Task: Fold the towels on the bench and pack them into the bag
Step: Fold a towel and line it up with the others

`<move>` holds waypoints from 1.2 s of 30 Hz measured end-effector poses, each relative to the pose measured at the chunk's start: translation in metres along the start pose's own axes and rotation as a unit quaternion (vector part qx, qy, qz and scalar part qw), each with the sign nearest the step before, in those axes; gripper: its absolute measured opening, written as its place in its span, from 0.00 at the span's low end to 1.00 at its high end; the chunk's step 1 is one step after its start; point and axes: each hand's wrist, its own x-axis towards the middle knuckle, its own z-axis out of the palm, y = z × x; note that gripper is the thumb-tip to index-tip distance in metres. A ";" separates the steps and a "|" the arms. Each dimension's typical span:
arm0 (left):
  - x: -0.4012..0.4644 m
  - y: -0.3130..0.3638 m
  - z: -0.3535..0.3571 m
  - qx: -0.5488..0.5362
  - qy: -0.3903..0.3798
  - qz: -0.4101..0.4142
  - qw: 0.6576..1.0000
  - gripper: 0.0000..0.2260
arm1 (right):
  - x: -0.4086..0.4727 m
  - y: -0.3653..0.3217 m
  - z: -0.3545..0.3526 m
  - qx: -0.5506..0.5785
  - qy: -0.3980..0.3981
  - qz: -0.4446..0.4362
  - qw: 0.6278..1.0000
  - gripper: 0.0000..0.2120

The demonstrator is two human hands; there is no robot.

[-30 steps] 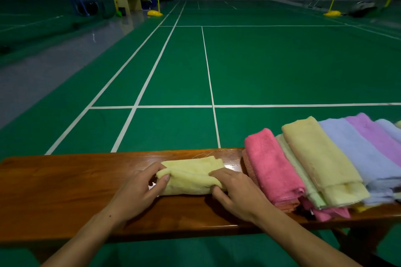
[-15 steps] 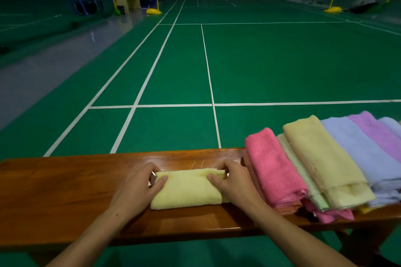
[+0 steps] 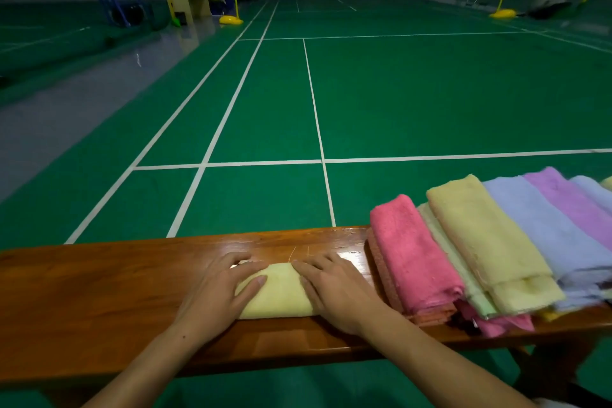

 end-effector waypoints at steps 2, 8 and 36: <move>-0.001 -0.003 -0.004 -0.004 0.006 -0.009 1.000 0.19 | -0.004 0.002 -0.008 -0.018 0.007 0.011 1.000 0.26; -0.001 0.008 -0.015 -0.043 0.010 -0.037 0.998 0.16 | -0.020 -0.009 -0.022 0.019 0.002 0.037 0.999 0.18; 0.045 0.077 -0.017 -0.453 0.045 -0.065 0.888 0.15 | -0.060 -0.001 -0.051 0.385 0.025 0.053 0.921 0.36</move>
